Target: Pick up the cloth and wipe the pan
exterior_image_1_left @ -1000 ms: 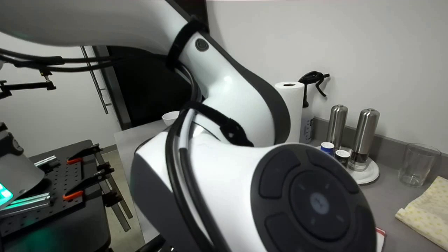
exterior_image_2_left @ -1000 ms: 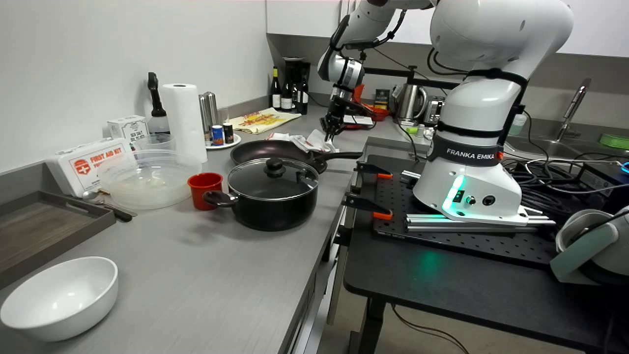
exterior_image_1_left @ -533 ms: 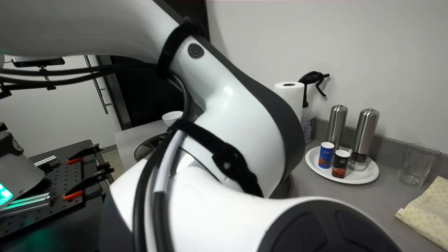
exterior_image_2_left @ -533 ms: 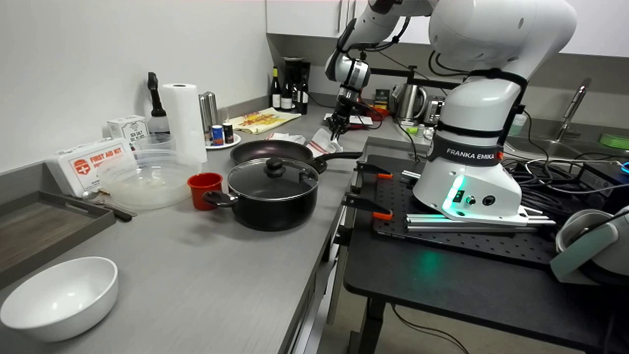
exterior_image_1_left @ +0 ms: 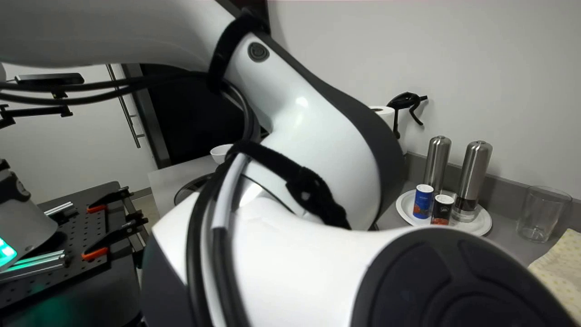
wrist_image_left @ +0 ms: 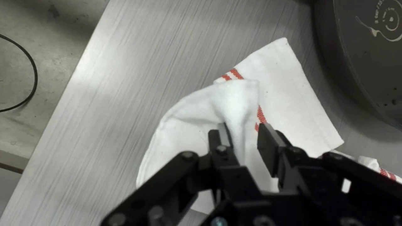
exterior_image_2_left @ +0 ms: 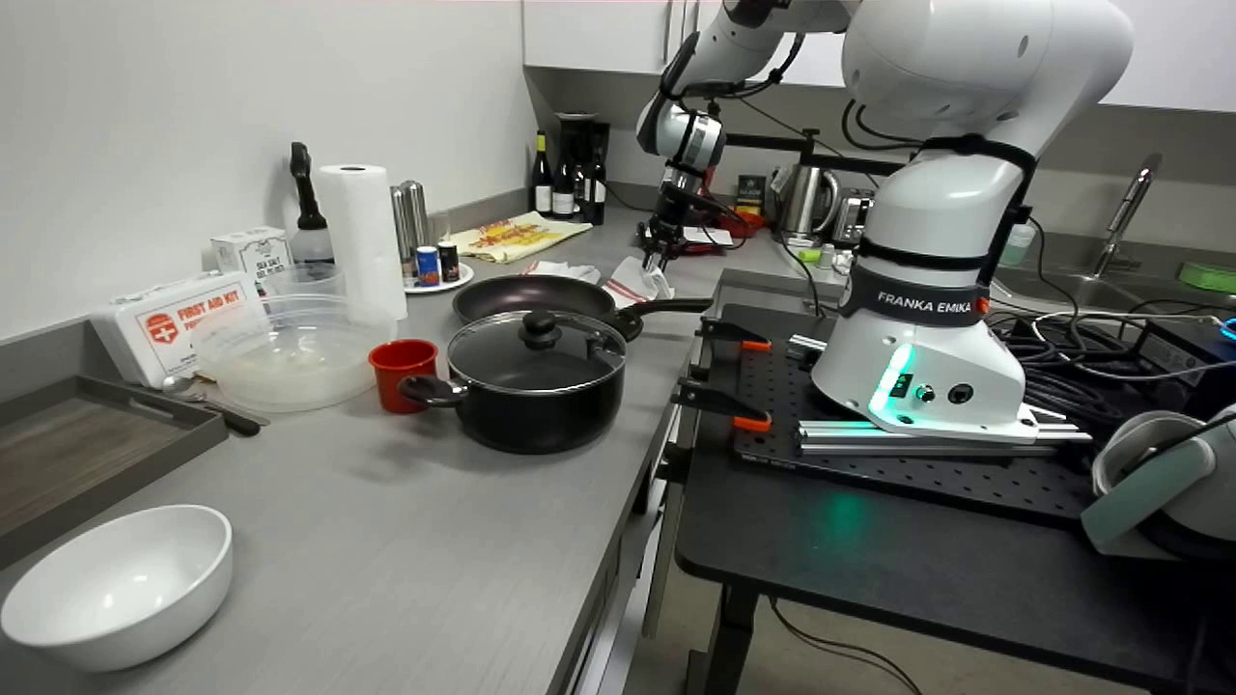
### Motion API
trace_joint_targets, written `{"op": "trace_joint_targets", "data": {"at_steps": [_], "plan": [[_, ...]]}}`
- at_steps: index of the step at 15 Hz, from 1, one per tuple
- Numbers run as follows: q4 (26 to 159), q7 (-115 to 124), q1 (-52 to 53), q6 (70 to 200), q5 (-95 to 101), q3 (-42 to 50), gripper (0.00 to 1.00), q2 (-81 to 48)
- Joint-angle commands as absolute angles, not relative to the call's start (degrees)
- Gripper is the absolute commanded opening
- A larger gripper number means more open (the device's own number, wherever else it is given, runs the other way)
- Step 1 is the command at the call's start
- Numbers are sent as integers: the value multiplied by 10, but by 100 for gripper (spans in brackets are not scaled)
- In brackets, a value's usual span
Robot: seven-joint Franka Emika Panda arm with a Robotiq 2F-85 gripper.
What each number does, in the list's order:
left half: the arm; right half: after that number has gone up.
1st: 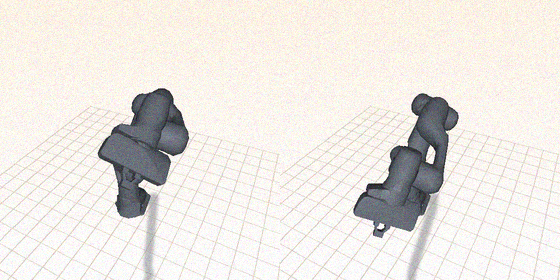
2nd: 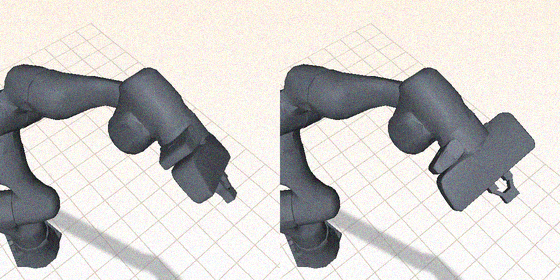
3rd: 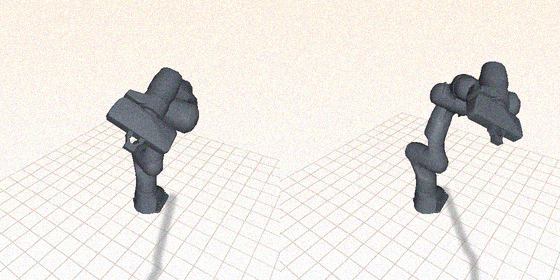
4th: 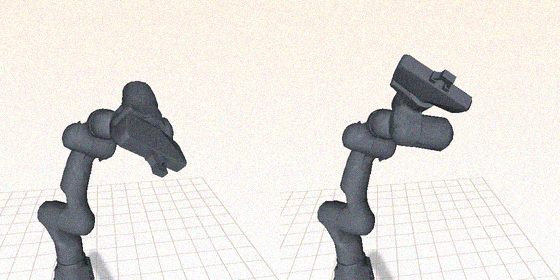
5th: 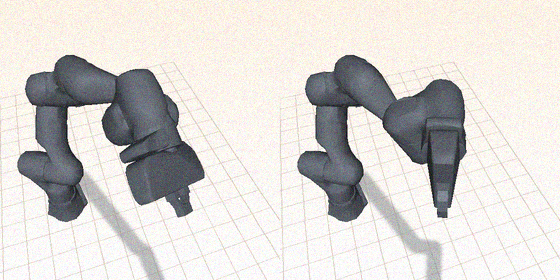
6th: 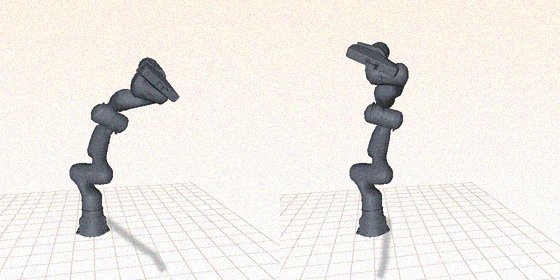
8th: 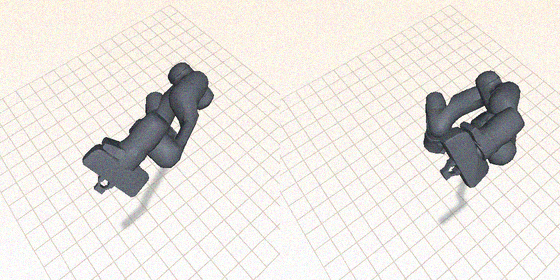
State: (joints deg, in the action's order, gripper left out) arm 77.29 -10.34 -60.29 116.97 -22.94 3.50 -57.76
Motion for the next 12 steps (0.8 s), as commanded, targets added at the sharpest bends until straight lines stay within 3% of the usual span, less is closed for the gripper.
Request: {"op": "trace_joint_targets", "data": {"at_steps": [1,6,12], "plan": [[756,-95,-607,1155,-235,30,62,-583],[769,-100,-606,1163,-236,28,97,-574],[813,-115,-604,1186,-239,25,100,-536]]}}
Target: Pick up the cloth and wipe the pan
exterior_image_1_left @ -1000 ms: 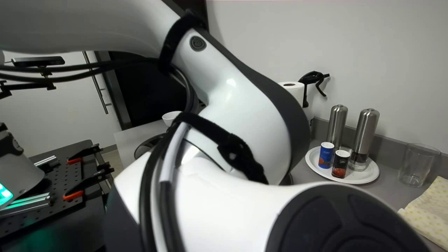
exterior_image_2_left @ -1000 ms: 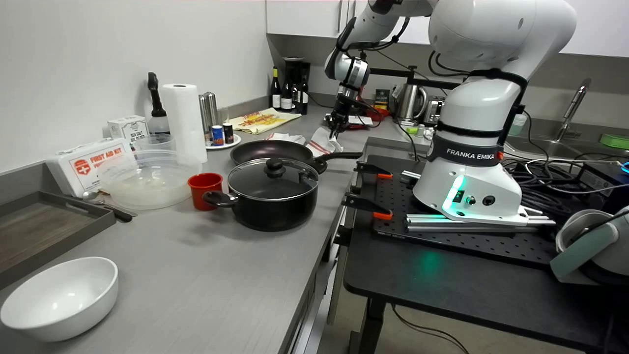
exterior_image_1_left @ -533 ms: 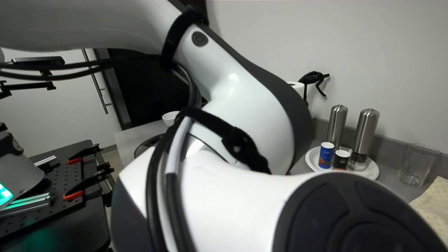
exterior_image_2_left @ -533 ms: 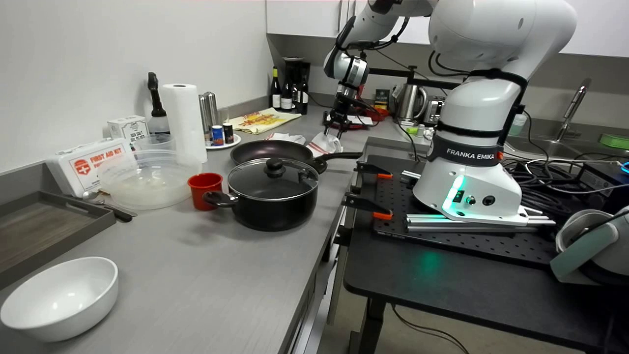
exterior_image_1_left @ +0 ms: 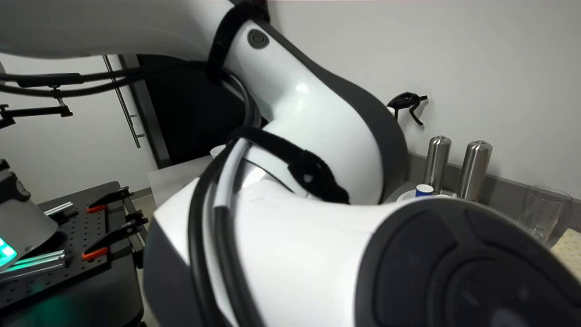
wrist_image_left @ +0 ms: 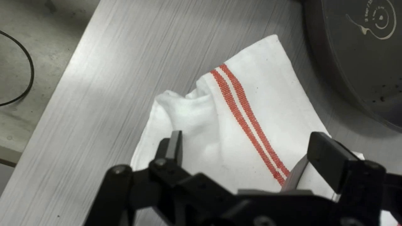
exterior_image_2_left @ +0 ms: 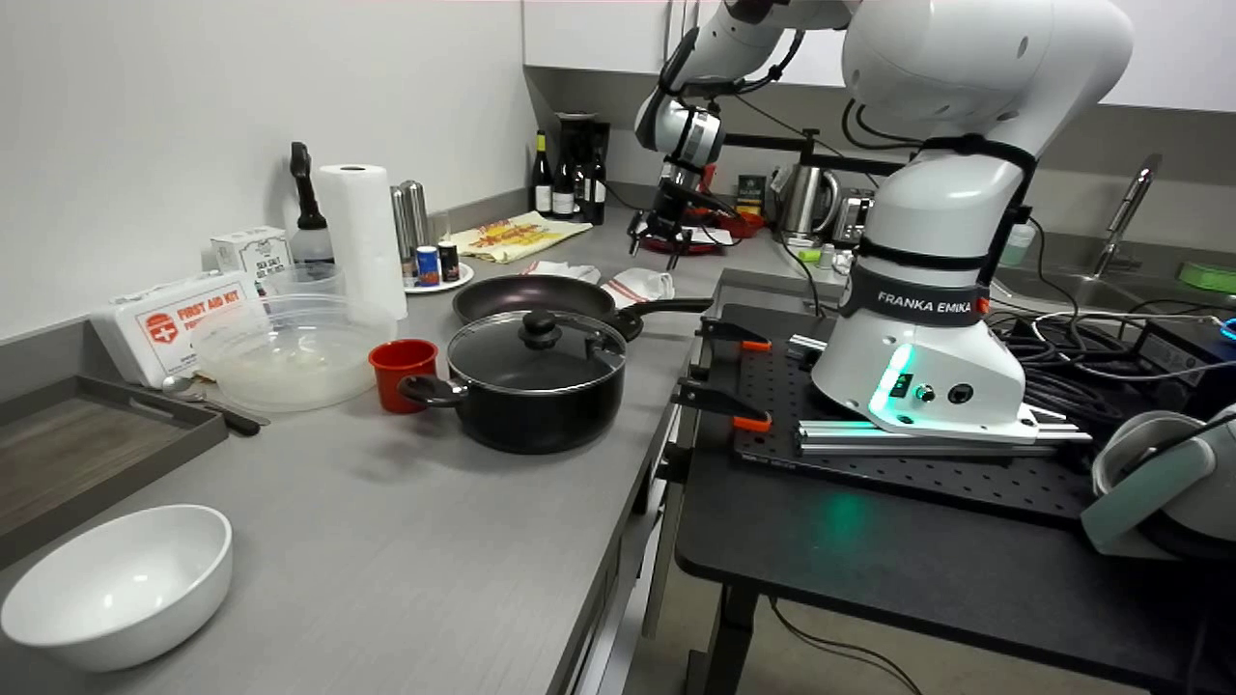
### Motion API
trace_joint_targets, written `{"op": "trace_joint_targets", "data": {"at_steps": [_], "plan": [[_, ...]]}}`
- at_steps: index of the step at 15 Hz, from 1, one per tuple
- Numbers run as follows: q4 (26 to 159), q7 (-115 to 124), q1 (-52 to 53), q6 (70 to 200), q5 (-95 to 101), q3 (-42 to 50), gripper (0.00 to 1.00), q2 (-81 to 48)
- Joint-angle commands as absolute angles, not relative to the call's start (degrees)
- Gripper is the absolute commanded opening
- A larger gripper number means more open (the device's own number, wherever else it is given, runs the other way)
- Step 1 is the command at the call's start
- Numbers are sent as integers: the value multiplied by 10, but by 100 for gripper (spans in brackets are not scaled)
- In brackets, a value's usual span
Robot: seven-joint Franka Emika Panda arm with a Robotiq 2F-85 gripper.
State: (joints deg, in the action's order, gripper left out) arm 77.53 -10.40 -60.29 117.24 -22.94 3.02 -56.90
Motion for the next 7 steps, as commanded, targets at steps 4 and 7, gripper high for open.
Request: {"op": "trace_joint_targets", "data": {"at_steps": [4,7], "plan": [[773,-104,-602,1171,-230,30,100,-568],[773,-104,-602,1171,-230,30,100,-570]]}}
